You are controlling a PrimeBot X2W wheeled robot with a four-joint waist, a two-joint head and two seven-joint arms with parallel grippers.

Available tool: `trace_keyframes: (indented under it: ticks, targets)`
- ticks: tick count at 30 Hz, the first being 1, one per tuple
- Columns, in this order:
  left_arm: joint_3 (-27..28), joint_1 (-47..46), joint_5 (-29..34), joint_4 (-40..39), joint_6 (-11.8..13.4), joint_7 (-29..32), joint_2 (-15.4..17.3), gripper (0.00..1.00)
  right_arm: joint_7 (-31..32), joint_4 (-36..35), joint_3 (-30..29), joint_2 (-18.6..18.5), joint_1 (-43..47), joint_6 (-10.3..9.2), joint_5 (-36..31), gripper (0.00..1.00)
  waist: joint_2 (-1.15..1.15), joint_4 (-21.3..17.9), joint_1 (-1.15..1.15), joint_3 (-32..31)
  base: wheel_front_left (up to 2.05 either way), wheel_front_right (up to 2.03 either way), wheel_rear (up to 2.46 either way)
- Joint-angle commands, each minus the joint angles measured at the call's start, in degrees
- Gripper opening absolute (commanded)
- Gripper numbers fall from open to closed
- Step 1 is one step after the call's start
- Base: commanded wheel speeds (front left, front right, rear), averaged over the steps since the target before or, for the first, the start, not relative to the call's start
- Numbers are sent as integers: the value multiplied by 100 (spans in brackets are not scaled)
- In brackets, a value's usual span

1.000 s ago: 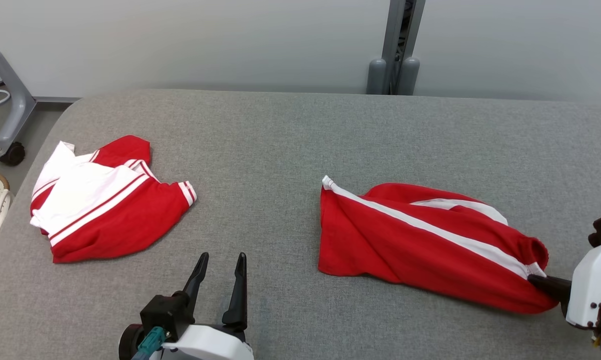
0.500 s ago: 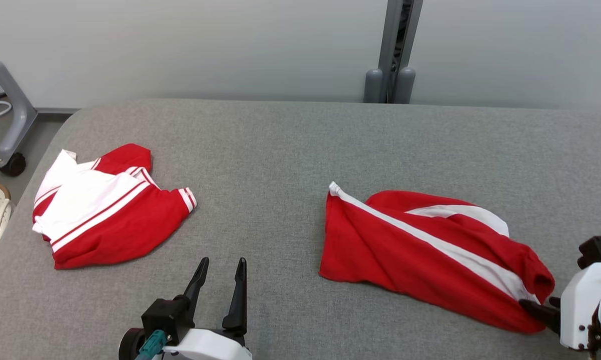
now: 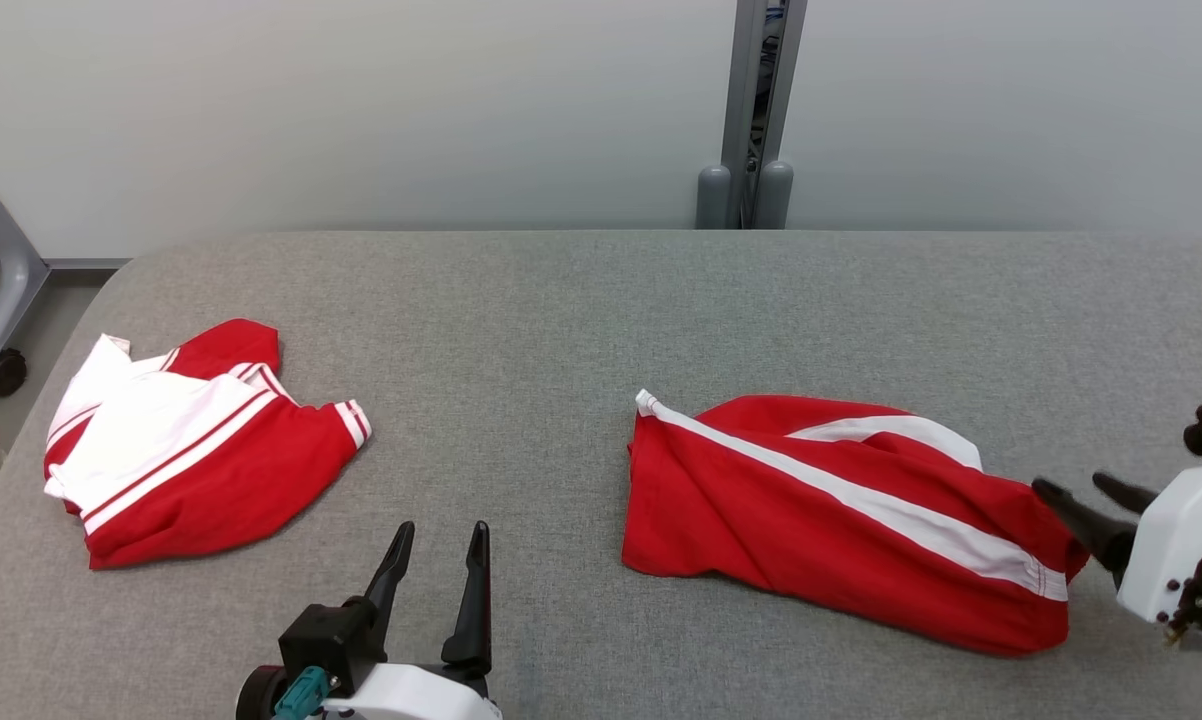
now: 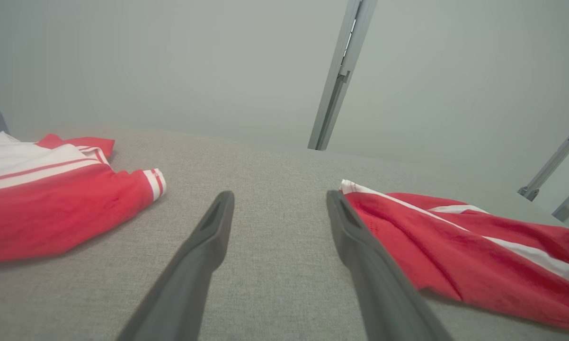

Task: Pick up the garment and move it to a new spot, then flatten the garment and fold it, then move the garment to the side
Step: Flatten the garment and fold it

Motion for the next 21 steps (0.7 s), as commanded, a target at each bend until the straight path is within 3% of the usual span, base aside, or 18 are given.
trace_keyframes:
  ticks: [1,9,14,16,21]
  targets:
    - [38,4,-20,-20,32,-10,24,100,-212,-85,-65,-71,-92,1,-133,100,0,-17,0,-4,0,0,0]
    - [147,-32,-1,-30,-4,-10,24,100,-1043,-72,-237,-27,-306,1,-732,100,0,-104,0,-17,0,0,0]
    - [197,-86,11,-72,-8,-10,23,100,-1520,306,-580,214,-333,1,-1386,100,0,-150,0,-15,0,0,0]
    - [210,-90,11,-101,-1,-10,25,100,-1574,392,-891,385,-173,1,-1657,100,0,-166,0,-15,0,0,0]
    - [304,-107,-5,-202,49,-10,22,100,-1578,136,-2530,967,681,1,-2940,100,0,-282,0,33,0,0,0]
